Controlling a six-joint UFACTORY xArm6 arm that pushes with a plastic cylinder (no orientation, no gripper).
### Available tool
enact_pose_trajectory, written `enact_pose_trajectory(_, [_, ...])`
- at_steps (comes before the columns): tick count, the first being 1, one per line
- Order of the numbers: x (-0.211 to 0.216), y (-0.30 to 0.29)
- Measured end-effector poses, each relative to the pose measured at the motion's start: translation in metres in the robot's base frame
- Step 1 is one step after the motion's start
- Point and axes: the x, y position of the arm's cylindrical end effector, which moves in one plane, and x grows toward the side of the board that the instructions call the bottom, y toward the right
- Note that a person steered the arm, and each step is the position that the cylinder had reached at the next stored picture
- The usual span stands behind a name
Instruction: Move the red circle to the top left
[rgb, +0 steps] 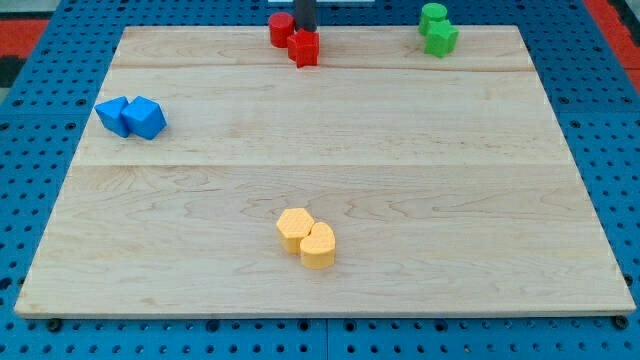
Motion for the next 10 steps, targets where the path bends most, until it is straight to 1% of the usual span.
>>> enact_pose_trajectory(2, [0.000,-0.004])
enact_pose_trajectory(3, [0.000,-0.035])
enact_pose_trajectory(5, [-0.001,-0.166])
enact_pose_trajectory(10, [-0.001,-0.219])
